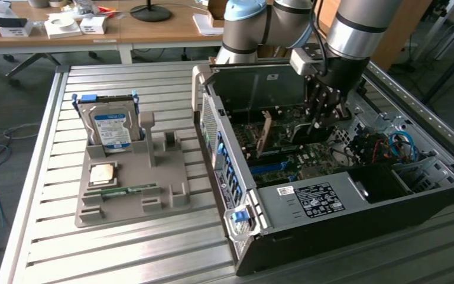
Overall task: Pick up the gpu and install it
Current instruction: 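Insert the gpu into the slot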
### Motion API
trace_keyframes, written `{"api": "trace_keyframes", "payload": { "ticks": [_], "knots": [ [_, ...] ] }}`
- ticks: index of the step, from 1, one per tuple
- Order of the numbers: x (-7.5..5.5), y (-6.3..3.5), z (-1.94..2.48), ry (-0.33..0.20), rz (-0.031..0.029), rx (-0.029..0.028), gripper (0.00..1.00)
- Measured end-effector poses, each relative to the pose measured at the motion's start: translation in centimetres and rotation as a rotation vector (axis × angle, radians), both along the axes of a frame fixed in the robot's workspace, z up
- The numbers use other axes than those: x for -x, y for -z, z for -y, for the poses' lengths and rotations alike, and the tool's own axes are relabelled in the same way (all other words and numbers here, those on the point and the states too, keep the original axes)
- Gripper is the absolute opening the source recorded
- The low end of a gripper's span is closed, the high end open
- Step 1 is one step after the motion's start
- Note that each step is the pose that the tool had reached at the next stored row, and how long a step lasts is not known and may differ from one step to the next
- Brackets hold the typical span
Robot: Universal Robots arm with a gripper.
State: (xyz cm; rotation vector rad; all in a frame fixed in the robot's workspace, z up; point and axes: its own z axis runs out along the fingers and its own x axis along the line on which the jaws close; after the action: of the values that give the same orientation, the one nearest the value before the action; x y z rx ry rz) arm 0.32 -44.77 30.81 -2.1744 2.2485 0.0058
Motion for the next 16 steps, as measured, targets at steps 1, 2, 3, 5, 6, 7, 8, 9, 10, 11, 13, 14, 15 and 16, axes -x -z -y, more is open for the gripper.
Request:
{"api": "trace_keyframes", "payload": {
  "ticks": [1, 2, 3, 5, 6, 7, 8, 9, 10, 11, 13, 14, 15, 16],
  "knots": [
    [0.02, 0.0, 0.0, 0.0, 0.0, 0.0, 0.26],
    [0.05, 0.0, 0.0, 0.0, 0.0, 0.0, 0.26],
    [0.08, 0.0, 0.0, 0.0, 0.0, 0.0001, 0.26],
    [0.13, 0.0, 0.0, 0.0, 0.0, 0.0, 0.26],
    [0.15, 0.0, 0.0, 0.0, 0.0, 0.0001, 0.26],
    [0.17, 0.0, 0.0, 0.0, 0.0, 0.0001, 0.26],
    [0.2, 0.0, 0.0, 0.0, -0.0001, 0.0001, 0.26],
    [0.22, 0.01, 0.0, 0.0, 0.0, 0.0001, 0.26],
    [0.25, 0.02, 0.0, 0.0, 0.0, -0.0001, 0.26],
    [0.29, 0.03, 0.0, 0.0, 0.0, 0.0, 0.26],
    [0.36, 0.05, 0.0, 0.0, -0.0001, 0.0, 0.26],
    [0.39, 0.06, 0.0, 0.0, -0.0001, 0.0, 0.26],
    [0.43, 0.08, 0.0, 0.001, 0.0, 0.0, 0.26],
    [0.48, 0.1, 0.0, 0.001, 0.0, 0.0, 0.26]
  ]
}}
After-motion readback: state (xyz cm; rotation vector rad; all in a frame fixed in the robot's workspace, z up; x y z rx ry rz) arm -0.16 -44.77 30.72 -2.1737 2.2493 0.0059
